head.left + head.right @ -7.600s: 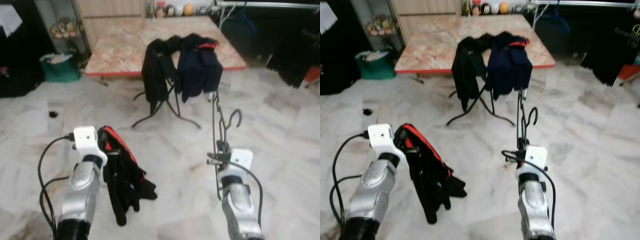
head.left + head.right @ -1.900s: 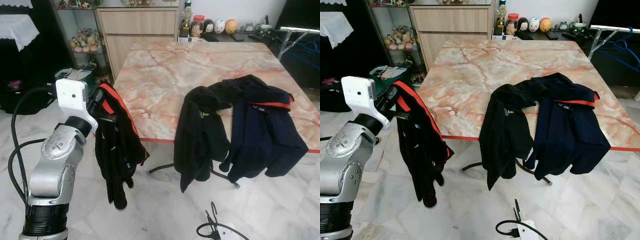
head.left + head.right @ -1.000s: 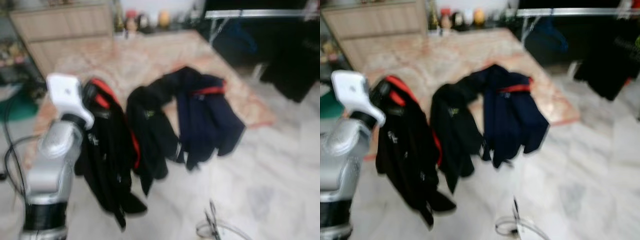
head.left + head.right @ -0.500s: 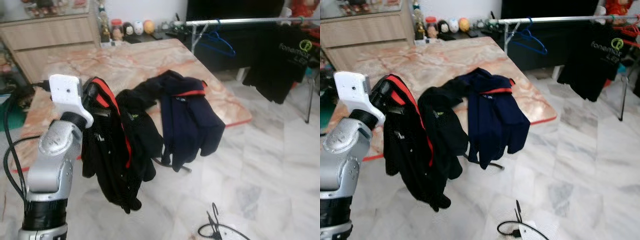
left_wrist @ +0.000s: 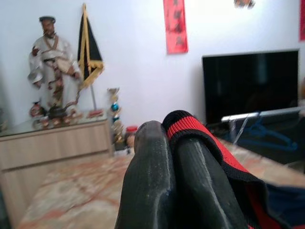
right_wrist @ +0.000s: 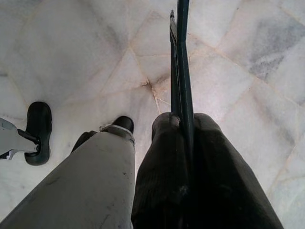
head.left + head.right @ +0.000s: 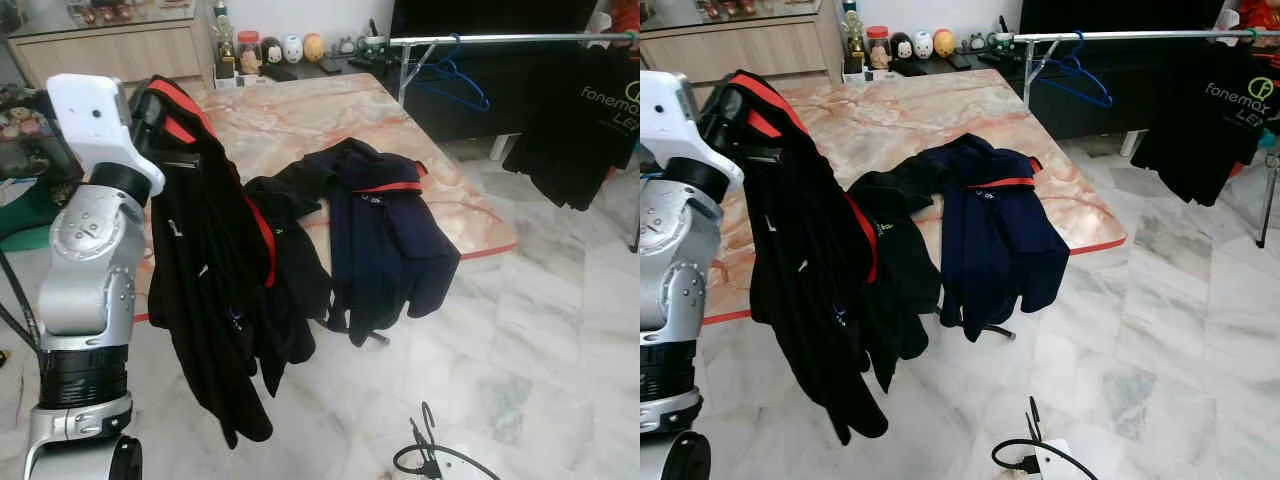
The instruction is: Hang hanger
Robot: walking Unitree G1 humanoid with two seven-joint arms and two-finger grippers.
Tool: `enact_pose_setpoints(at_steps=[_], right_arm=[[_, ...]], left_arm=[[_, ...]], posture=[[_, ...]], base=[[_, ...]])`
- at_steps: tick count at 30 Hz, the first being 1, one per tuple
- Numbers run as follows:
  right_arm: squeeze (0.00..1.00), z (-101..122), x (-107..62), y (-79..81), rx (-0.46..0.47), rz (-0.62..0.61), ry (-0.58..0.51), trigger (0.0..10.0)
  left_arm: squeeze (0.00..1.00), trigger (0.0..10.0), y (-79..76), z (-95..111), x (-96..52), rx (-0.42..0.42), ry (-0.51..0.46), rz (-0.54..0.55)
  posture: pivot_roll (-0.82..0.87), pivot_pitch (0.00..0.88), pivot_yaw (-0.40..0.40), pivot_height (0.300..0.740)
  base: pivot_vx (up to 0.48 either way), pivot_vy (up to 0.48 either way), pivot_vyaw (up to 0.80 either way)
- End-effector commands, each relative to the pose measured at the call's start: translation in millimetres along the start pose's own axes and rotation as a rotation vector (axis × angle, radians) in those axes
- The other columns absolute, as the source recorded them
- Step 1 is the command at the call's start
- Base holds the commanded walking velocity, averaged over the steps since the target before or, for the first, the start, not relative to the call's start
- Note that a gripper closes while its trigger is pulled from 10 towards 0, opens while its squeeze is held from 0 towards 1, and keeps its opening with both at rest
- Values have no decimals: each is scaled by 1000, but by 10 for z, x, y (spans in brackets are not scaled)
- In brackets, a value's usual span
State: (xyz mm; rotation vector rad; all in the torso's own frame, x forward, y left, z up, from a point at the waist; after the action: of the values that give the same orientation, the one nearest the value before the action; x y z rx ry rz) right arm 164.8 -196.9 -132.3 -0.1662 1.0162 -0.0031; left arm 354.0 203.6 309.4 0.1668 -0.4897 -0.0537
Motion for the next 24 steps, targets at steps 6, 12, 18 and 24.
enact_pose_setpoints(at_steps=[6, 12, 18, 24], right_arm=[[0, 8, 0, 21, 12, 8, -6, 10000], [0, 3, -1, 15, 38, -9, -8, 10000], [0, 0, -1, 19, 39, -11, -4, 10000], [0, 3, 0, 27, 38, -9, -5, 10000]], left_arm=[[0, 10000, 133, 161, 59, 35, -55, 37], [0, 10000, 91, 146, 72, 28, -57, 28], [0, 10000, 63, 160, 84, 20, -64, 17], [0, 10000, 85, 256, 143, 29, -98, 13]], posture=[[104, 0, 14, 740], [96, 0, 21, 740], [99, 0, 21, 740], [102, 0, 24, 740]], base=[[306, 0, 0], [346, 0, 0], [364, 0, 0], [374, 0, 0]])
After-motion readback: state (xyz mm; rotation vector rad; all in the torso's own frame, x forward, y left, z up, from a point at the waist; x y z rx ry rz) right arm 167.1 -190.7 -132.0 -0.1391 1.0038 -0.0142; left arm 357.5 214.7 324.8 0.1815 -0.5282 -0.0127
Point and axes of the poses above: a point about 5 cm out from each wrist's last joint towards the gripper, its own x axis pointing out of the wrist towards the gripper, its own z axis along the axis of the wrist's last joint, y = z × x, the point moved 4 cm from there along x, pointing out of the wrist towards the gripper, and after that the axes turned 4 degrees about x, right-handed, at the moved point
